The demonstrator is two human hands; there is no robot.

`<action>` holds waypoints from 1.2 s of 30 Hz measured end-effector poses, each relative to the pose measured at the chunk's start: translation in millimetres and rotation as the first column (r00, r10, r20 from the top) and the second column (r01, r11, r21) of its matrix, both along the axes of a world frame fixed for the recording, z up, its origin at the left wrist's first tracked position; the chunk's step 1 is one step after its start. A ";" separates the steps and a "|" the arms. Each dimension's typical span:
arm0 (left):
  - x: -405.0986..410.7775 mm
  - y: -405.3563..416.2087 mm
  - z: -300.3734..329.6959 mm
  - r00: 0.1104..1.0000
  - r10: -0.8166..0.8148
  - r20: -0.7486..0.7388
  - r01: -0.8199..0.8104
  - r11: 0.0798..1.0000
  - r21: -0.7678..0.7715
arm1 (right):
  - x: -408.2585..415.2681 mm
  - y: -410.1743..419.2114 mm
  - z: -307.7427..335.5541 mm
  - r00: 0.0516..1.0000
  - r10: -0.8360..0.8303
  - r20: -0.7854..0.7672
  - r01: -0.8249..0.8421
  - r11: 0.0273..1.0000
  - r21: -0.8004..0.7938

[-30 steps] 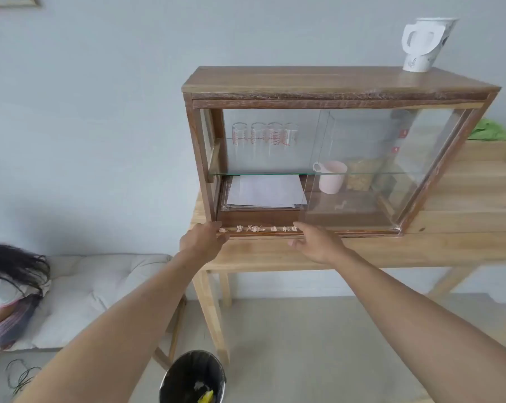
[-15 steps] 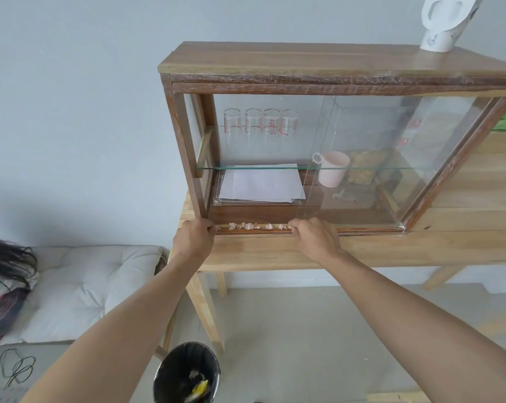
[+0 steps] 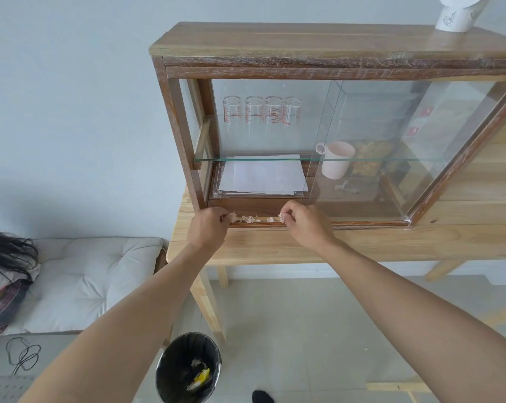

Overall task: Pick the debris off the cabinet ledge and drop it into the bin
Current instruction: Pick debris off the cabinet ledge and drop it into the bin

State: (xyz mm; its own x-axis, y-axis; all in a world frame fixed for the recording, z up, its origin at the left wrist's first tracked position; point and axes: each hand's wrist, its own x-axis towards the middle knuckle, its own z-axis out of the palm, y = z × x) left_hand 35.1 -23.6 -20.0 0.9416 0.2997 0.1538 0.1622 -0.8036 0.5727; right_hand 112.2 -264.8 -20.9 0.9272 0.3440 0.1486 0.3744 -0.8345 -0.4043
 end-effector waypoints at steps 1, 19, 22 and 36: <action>2.2 -0.7 -0.2 1.000 -0.006 -0.022 0.006 1.000 0.021 | -0.2 1.5 -0.5 1.000 0.003 -0.016 -0.003 1.000 0.016; 8.8 -12.7 3.6 0.996 -0.024 -0.084 0.036 0.989 0.144 | 2.7 0.6 -21.1 0.998 -0.066 -0.006 0.066 0.998 0.003; 11.2 -10.0 5.1 0.996 -0.047 -0.069 0.054 0.993 0.104 | 0.7 2.1 -21.7 0.998 -0.063 -0.007 0.063 0.998 -0.005; -7.6 -2.6 3.8 0.998 0.048 -0.033 -0.051 0.993 -0.109 | -24.2 11.2 -14.0 0.988 -0.089 -0.129 0.116 0.968 0.223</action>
State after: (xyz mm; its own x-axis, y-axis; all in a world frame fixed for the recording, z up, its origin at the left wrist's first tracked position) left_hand 27.5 -26.2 -16.2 0.9289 0.3595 0.0886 0.2191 -0.7266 0.6512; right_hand 88.0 -253.7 -34.9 0.9713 0.2153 0.1007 0.2301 -0.7458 -0.6251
